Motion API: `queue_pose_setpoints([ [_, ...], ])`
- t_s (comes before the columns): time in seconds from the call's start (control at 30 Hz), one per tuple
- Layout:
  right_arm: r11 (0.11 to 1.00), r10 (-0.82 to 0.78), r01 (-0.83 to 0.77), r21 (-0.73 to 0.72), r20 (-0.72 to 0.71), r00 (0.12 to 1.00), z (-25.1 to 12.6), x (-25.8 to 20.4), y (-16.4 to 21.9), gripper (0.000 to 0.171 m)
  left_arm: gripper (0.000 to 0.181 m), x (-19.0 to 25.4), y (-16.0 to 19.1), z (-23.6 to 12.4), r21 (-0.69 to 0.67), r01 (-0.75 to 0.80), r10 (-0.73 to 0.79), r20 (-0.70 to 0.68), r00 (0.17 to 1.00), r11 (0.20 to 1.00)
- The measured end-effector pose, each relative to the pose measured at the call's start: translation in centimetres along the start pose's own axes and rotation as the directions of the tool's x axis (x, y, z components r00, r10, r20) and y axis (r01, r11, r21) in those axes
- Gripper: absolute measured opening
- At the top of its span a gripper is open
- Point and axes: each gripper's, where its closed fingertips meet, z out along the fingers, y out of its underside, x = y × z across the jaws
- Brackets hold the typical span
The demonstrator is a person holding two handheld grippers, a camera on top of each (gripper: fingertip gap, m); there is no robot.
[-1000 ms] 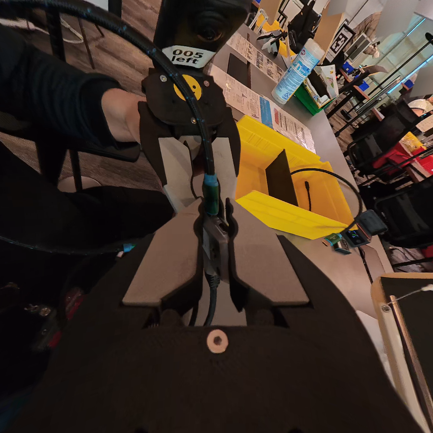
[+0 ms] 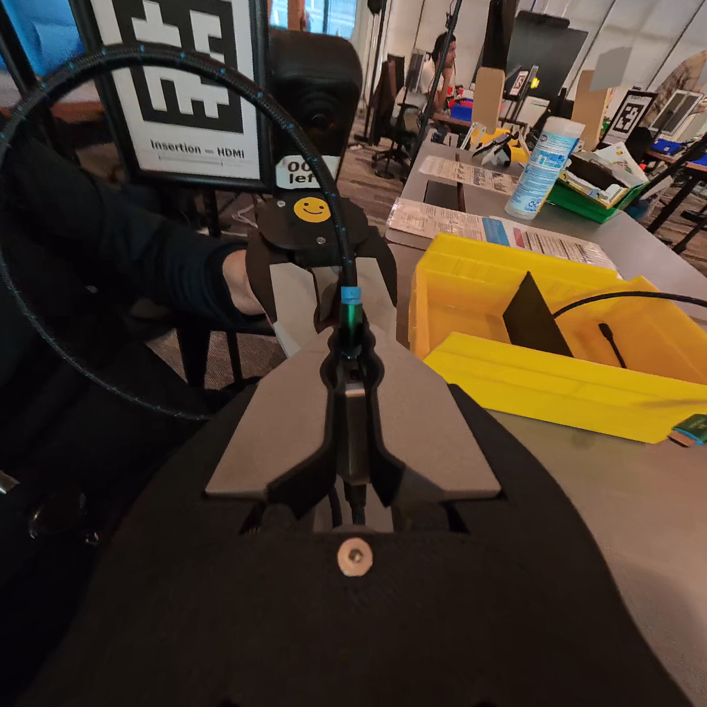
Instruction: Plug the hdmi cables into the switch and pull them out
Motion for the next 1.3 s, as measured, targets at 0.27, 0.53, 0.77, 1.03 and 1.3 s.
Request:
queue_pose_setpoints([
  [0.27, 0.98, 0.12, -0.126, 0.155, 0.049, 0.992, 0.2, 0.9, -0.2, 0.006, 0.02, -0.7, 0.3, -0.1, 0.009, 0.062, -0.062, -0.03, 0.998, 0.998],
  [0.53, 0.926, 0.211, -0.236, 0.295, 0.114, 0.971, -0.3, 1.4, -1.3, 0.006, 0.02, -0.6, -0.3, -0.1, 0.041, 0.075, -0.073, -0.04, 0.997, 0.996],
  [0.77, 0.973, 0.214, -0.225, 0.057, 0.15, 0.965, -0.2, 0.0, -0.3, 0.009, 0.019, 0.5, 0.2, 0.2, -0.027, 0.059, -0.061, -0.087, 0.994, 0.998],
  [1.03, 0.983, 0.06, -0.056, -0.172, 0.016, 0.998, -0.9, -0.4, 1.3, 0.016, 0.019, 1.2, 0.4, 0.6, -0.062, 0.002, -0.007, -0.069, 0.998, 0.998],
  [1.3, 0.964, 0.007, -0.003, -0.265, 0.011, 1.0, -1.1, -0.5, 2.3, 0.008, 0.02, 1.0, 0.8, 1.4, -0.052, 0.026, -0.03, -0.064, 0.997, 0.998],
])
